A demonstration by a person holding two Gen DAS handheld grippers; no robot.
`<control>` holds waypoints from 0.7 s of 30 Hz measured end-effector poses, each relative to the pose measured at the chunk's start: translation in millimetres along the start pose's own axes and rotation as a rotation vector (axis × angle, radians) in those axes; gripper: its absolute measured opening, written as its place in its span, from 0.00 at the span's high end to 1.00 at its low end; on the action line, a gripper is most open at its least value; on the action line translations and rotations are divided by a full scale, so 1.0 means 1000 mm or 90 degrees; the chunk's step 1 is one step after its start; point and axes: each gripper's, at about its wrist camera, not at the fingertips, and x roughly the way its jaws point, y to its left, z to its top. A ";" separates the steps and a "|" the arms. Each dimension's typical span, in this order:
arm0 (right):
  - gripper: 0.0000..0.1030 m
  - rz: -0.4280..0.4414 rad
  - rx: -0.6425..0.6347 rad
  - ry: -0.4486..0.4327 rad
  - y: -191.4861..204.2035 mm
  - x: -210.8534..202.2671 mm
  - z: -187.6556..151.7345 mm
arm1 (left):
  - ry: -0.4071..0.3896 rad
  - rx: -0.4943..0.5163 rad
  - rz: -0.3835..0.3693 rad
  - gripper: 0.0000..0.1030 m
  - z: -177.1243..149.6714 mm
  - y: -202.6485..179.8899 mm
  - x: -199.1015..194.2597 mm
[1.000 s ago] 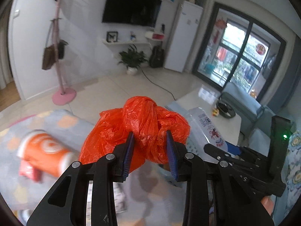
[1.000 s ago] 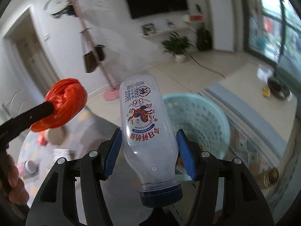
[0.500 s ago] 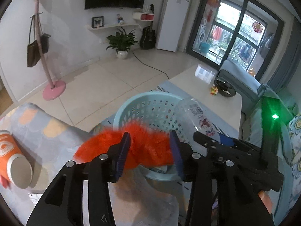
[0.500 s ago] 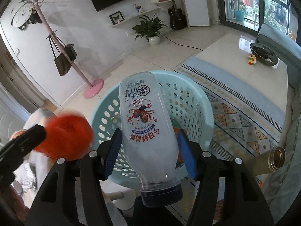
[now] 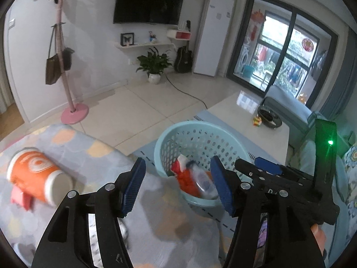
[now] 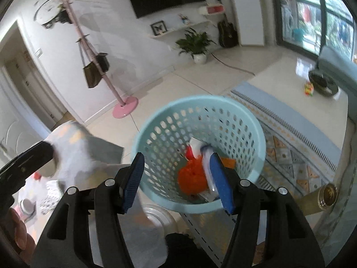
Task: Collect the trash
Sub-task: 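Carry the red bag and clear bottle over the blue basket and open both tools, then move both tools back over the table toward the pink bottle and polka-dot cloth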
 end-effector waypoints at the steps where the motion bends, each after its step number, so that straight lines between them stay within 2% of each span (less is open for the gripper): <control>1: 0.44 0.006 -0.014 -0.009 0.010 -0.009 -0.001 | -0.006 -0.003 0.002 0.43 0.000 0.001 -0.007; 8: 0.44 0.060 -0.093 -0.052 0.078 -0.055 -0.008 | -0.062 -0.034 0.031 0.43 -0.013 0.036 -0.078; 12: 0.44 0.091 -0.138 -0.053 0.116 -0.067 -0.020 | -0.090 -0.057 0.064 0.37 -0.026 0.068 -0.119; 16: 0.44 0.113 -0.179 -0.043 0.151 -0.068 -0.035 | -0.109 -0.086 0.112 0.31 -0.049 0.107 -0.157; 21: 0.44 0.134 -0.193 0.004 0.183 -0.048 -0.054 | -0.092 -0.116 0.173 0.27 -0.074 0.159 -0.187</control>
